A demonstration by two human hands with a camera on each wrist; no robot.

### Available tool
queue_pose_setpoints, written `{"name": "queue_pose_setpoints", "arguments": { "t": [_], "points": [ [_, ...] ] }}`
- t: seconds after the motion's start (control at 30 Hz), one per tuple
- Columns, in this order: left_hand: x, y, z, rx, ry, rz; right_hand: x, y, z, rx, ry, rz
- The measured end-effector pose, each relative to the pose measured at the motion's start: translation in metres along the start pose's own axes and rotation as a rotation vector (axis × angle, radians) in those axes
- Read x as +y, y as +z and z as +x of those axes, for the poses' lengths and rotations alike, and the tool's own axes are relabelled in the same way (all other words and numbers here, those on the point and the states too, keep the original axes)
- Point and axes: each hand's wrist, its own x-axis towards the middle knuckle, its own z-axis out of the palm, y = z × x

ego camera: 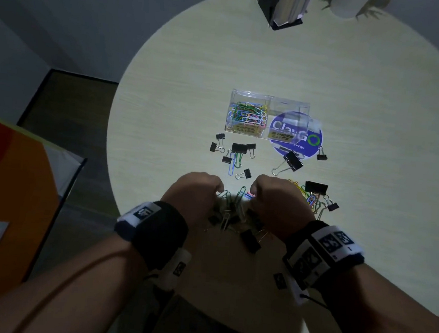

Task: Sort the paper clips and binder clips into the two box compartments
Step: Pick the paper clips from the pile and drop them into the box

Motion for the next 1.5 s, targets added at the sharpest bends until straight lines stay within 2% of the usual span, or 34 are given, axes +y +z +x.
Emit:
{"name": "queue_pose_setpoints", "arguments": {
  "t": [0.07, 0.23, 0.4, 0.47, 0.57, 0.63, 0.73, 0.9, 1.0, 1.1, 1.27, 1.33, 1.5],
  "points": [
    [0.000, 0.006, 0.000, -0.035, -0.004, 0.049, -0.002, -0.002, -0.001, -0.037, -0.013, -0.046],
    [0.005, 0.008, 0.005, -0.016, -0.086, -0.026, -0.002, -0.002, 0.001, -0.029, -0.034, -0.069],
    [0.012, 0.010, 0.008, -0.002, -0.085, -0.033, 0.003, -0.011, -0.005, 0.034, 0.034, 0.201],
    [0.011, 0.005, 0.009, 0.036, -0.124, -0.139, 0.006, -0.018, -0.006, 0.051, 0.160, 0.404],
    [0.007, -0.003, 0.011, 0.061, -0.264, -0.393, 0.004, -0.034, -0.006, 0.019, 0.403, 0.820],
    [0.005, -0.008, 0.015, 0.121, -0.335, -0.553, -0.001, -0.046, -0.004, 0.033, 0.474, 1.037],
    [0.016, -0.025, 0.023, 0.253, -0.395, -0.877, -0.003, -0.061, 0.009, 0.108, 0.514, 1.126],
    [0.035, -0.068, 0.060, 0.441, -0.404, -1.181, -0.005, -0.089, 0.051, 0.295, 0.479, 1.007],
    [0.033, -0.081, 0.091, 0.505, -0.385, -1.038, -0.004, -0.101, 0.083, 0.383, 0.455, 0.825],
    [0.032, -0.086, 0.117, 0.523, -0.334, -0.840, 0.001, -0.107, 0.111, 0.351, 0.434, 0.691],
    [0.022, -0.078, 0.128, 0.439, -0.342, -0.502, 0.002, -0.104, 0.136, 0.322, 0.380, 0.526],
    [0.016, -0.077, 0.122, 0.494, -0.336, -0.477, 0.001, -0.101, 0.141, 0.294, 0.344, 0.431],
    [0.003, -0.075, 0.096, 0.579, -0.356, -0.627, -0.005, -0.100, 0.142, 0.116, 0.176, 0.162]
  ]
}}
